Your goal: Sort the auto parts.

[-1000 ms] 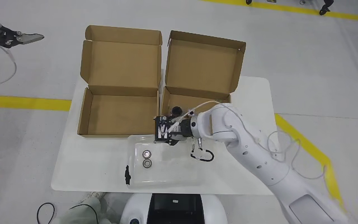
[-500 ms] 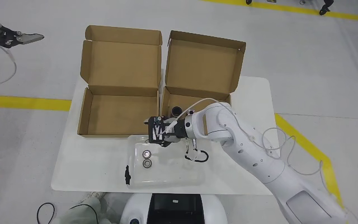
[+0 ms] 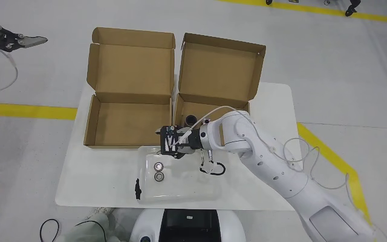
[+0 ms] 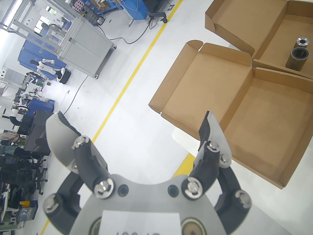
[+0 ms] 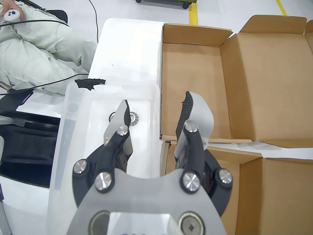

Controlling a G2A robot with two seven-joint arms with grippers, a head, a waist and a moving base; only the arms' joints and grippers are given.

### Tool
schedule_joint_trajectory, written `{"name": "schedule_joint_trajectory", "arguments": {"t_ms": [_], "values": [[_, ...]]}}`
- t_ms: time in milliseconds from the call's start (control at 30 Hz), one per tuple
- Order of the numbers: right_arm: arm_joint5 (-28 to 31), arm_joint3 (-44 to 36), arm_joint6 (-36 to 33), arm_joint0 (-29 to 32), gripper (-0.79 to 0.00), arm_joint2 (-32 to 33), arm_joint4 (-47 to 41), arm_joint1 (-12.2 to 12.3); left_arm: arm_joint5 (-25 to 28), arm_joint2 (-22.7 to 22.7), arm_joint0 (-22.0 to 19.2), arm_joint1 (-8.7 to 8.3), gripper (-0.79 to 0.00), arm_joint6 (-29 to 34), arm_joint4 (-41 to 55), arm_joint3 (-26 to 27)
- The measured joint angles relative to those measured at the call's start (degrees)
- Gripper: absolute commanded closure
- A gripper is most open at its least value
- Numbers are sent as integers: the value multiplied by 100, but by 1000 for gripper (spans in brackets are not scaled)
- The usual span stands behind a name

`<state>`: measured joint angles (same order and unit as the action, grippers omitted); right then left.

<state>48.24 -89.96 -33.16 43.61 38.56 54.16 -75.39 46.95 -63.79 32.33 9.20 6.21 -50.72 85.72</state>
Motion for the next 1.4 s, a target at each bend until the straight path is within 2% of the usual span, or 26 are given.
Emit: {"name": "schedule_joint_trajectory", "arguments": {"t_ms": [633,667,833,1033,1200,1300,1400], "values": [[0,0,0,0,-385,0,0,0,0,0,0,0,-785,0,0,0],[0,0,0,0,-336,0,0,0,0,0,0,0,-785,0,0,0],[-210,-1,29,253,-385,-133,229,4,0,0,0,0,-785,0,0,0],[-638,-64,251,640,-416,-392,903,-11,0,0,0,0,-785,0,0,0],[-1012,-204,177,833,-446,-649,1453,-52,0,0,0,0,-785,0,0,0],[-1104,-213,65,891,-480,-771,1608,-80,0,0,0,0,-785,0,0,0],[-1067,-102,111,913,-480,-858,1622,-114,0,0,0,0,-785,0,0,0]]}}
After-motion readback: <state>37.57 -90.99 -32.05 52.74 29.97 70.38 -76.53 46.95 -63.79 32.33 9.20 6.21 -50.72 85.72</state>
